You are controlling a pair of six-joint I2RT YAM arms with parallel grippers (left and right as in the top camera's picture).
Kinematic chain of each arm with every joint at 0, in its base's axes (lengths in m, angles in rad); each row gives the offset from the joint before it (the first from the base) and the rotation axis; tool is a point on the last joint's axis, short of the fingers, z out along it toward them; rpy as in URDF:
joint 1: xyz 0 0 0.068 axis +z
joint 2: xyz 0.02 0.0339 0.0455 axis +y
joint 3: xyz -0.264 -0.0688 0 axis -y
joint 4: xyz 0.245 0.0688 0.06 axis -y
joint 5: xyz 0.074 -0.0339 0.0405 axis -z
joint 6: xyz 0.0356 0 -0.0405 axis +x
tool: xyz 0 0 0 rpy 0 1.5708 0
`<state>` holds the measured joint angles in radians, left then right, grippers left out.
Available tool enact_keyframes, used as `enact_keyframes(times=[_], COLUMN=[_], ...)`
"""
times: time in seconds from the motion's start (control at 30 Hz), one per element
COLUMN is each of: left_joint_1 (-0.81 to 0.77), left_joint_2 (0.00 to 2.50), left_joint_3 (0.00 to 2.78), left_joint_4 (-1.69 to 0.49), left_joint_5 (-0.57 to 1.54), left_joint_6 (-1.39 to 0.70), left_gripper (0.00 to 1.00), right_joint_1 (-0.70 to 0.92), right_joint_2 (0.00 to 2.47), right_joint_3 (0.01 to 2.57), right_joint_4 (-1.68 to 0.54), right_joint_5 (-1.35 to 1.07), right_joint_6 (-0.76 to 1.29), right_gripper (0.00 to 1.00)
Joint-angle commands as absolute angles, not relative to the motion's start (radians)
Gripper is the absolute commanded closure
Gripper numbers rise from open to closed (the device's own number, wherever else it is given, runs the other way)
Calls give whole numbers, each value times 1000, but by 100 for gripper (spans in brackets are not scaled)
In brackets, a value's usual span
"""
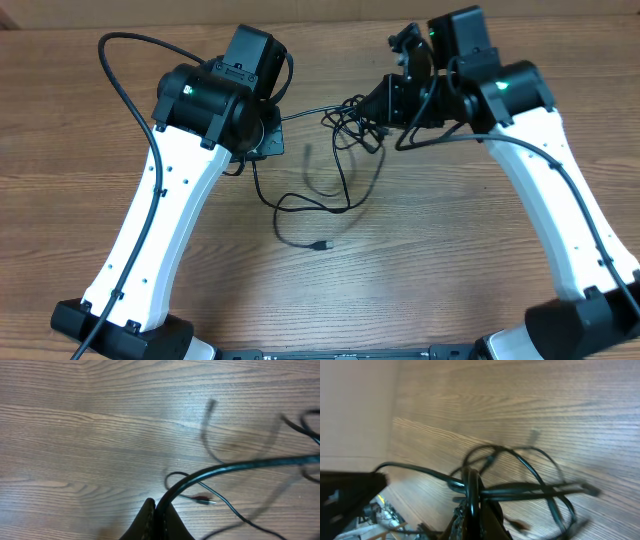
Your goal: Untangle cables
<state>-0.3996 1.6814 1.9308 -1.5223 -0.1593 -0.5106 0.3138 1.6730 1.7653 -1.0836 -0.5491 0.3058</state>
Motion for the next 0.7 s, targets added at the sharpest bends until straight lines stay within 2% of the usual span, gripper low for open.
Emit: enact_keyframes(times=[0.0, 0.3, 0.47, 0.6, 0.67], left_joint_1=[-391, -392, -391, -392, -391], left_joint_2=[1668, 1676, 1682, 1683, 1683], left_joint_3=[1939, 1939, 1939, 1939, 1939], left_joint_4=[-1529, -1530, -1525, -1507, -1501], left_joint_5=[-246, -242, -194, -150, -115], left_joint_6=[-556, -554, -554, -553, -546], left_gripper=[96, 88, 72, 52, 46], right_joint_1=[280, 279, 279, 279, 279], right_joint_2=[1600, 1585, 1585, 1585, 1585], right_joint_3=[1798, 1798, 1798, 1798, 1798], right_joint_4=[-1055, -996, -947, -944, -944], right_joint_5=[-623, -849, -984, -1028, -1026], right_joint_6=[318, 318, 318, 318, 315], right_gripper=[96, 96, 96, 96, 96])
